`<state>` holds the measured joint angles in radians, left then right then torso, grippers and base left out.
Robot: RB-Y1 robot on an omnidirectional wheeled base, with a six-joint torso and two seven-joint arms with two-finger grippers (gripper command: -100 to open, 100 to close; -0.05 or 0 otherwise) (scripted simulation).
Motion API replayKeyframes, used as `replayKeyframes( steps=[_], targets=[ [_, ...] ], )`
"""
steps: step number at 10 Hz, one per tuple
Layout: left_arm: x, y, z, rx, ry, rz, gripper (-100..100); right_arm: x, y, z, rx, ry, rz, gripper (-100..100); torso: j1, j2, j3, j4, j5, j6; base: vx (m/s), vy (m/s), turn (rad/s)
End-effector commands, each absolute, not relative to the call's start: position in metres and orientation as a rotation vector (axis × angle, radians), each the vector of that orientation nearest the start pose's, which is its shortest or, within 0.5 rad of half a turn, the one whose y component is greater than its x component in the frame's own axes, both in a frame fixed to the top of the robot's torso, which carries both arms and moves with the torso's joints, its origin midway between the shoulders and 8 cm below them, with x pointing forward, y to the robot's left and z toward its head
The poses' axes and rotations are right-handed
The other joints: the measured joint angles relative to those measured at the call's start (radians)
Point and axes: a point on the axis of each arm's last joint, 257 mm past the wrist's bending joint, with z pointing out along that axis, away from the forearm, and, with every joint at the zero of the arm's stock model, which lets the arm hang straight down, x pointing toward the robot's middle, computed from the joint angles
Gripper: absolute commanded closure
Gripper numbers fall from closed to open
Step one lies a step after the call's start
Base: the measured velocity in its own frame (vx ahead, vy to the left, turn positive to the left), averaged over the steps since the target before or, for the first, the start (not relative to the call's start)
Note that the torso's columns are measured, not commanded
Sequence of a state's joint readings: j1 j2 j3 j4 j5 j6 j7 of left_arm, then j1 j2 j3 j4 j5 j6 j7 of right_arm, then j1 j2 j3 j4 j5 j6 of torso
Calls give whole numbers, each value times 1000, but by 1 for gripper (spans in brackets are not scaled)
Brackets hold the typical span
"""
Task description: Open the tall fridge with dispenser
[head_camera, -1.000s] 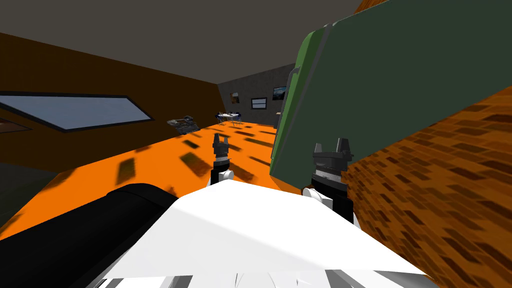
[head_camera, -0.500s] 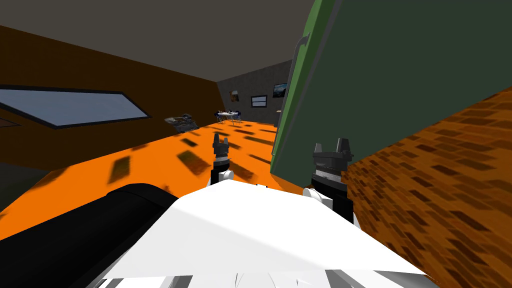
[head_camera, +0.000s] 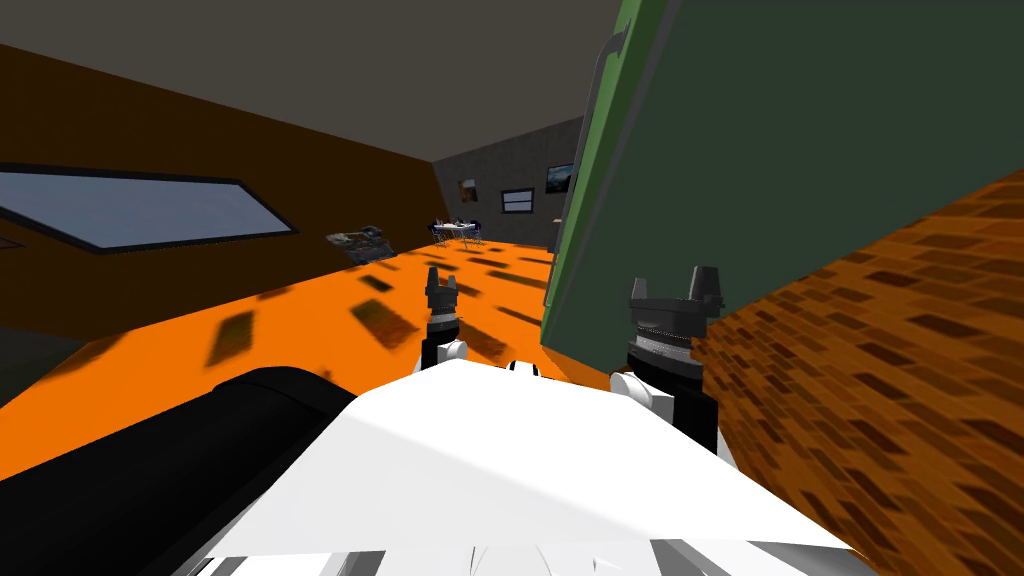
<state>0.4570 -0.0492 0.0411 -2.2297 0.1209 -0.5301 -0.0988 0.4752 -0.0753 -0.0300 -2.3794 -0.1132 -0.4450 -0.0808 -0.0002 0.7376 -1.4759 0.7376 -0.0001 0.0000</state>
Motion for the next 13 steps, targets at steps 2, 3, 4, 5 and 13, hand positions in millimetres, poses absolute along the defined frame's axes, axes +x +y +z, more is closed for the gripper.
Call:
replayKeyframes(
  steps=[2,3,4,5,13],
  targets=[
    [345,310,21,-716,504,-1259,0,314,-286,99,542,436,1562,-100,1,0,0,0,0,0,4,-14,-2],
    [345,310,21,-716,504,-1259,0,306,-287,112,498,390,1596,-100,1,0,0,0,0,0,7,-20,-6],
    [345,310,21,-716,504,-1259,0,306,-290,114,505,373,1613,-100,0,0,0,0,0,0,6,-13,3],
    [345,310,21,-716,504,-1259,0,297,-291,129,453,314,1653,-100,0,0,0,0,0,0,6,-13,-1],
    [345,310,21,-716,504,-1259,0,263,-318,170,354,31,1838,-100,0,0,0,0,0,0,9,-12,2]
  ],
)
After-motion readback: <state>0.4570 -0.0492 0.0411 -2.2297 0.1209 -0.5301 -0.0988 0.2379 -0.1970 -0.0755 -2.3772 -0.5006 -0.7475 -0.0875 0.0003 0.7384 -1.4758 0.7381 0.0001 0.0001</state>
